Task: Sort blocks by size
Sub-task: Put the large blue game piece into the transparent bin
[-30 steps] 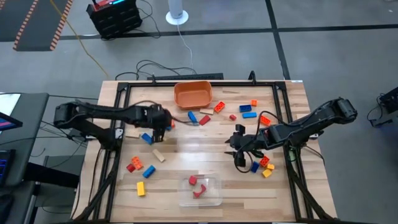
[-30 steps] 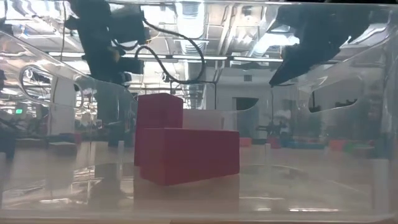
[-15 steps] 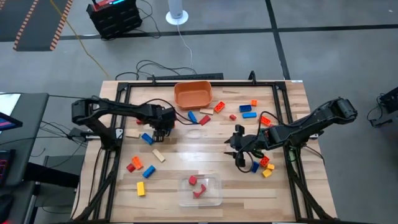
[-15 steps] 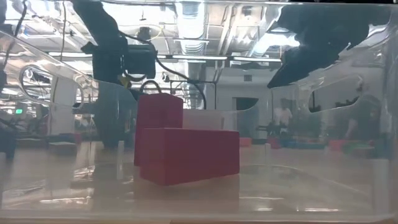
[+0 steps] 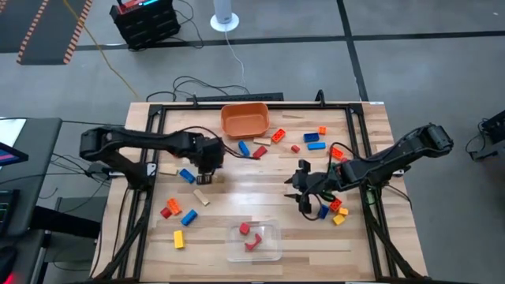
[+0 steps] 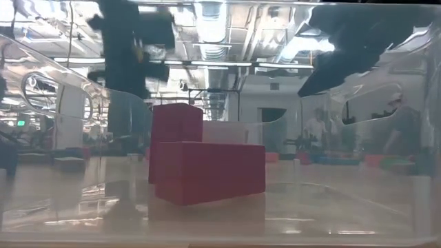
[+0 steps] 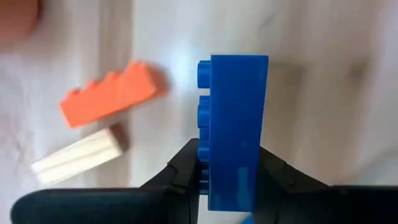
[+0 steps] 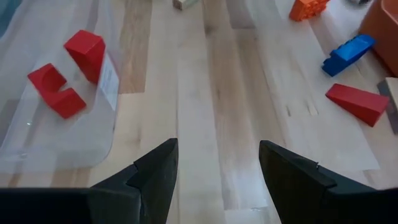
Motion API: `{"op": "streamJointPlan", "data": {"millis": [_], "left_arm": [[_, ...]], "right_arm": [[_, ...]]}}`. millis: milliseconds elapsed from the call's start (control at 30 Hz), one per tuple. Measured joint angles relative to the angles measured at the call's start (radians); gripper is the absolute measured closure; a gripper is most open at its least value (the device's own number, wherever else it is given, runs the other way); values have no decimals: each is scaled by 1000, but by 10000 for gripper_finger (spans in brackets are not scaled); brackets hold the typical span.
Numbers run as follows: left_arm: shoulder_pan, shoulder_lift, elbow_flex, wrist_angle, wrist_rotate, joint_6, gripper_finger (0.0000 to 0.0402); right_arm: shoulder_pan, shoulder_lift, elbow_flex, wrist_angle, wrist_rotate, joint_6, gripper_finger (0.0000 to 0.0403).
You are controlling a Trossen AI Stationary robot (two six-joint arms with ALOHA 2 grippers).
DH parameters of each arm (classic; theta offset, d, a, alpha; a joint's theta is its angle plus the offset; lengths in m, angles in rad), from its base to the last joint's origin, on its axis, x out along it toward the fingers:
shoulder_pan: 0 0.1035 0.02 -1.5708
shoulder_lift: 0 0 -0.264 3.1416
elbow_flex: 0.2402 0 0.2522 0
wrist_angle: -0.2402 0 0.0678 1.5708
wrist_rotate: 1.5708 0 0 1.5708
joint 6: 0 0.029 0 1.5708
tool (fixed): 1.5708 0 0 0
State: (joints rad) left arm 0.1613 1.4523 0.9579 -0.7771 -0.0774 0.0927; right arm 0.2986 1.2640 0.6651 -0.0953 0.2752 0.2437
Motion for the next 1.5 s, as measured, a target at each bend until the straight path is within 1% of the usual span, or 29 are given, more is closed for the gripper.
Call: {"op": "streamJointPlan", "data": {"millis": [67,133,267,367,533,733,800,967,1067,1100,1133,1167,1267,1300,1367,1500], "left_arm": [[-69,-23,38,9,6,-66,320],[-152,-19,74,28,7,-131,320],[-324,48,159,89,15,-225,320],[-410,116,261,115,19,-265,320],[-480,271,451,107,24,-288,320],[-503,472,629,45,168,-271,319],[-503,517,668,33,201,-265,301],[-496,560,736,-10,208,-235,205],[-482,555,771,-67,206,-209,165],[-474,548,780,-95,189,-187,158],[-466,539,785,-127,142,-157,154],[-459,527,786,-165,72,-118,153],[-430,518,787,-286,-182,15,153],[-414,519,782,-307,-227,63,153],[-375,520,751,-302,-250,147,153],[-268,521,685,-237,-247,265,153]], "right_arm": [[7,0,0,0,0,2,148],[14,0,0,-6,5,10,148],[16,0,0,-52,12,36,148],[14,0,0,-69,13,47,148],[14,0,0,-66,15,48,148],[14,0,1,-70,15,52,148],[15,0,1,-82,15,62,148],[16,0,1,-150,15,92,148],[17,0,1,-163,15,105,148],[19,0,1,-161,15,106,148],[22,0,1,-158,16,106,148],[25,0,1,-155,20,105,148],[38,0,1,-152,48,100,148],[43,0,1,-151,61,100,148],[54,0,1,-152,85,104,148],[94,0,1,-151,130,113,148]]}}
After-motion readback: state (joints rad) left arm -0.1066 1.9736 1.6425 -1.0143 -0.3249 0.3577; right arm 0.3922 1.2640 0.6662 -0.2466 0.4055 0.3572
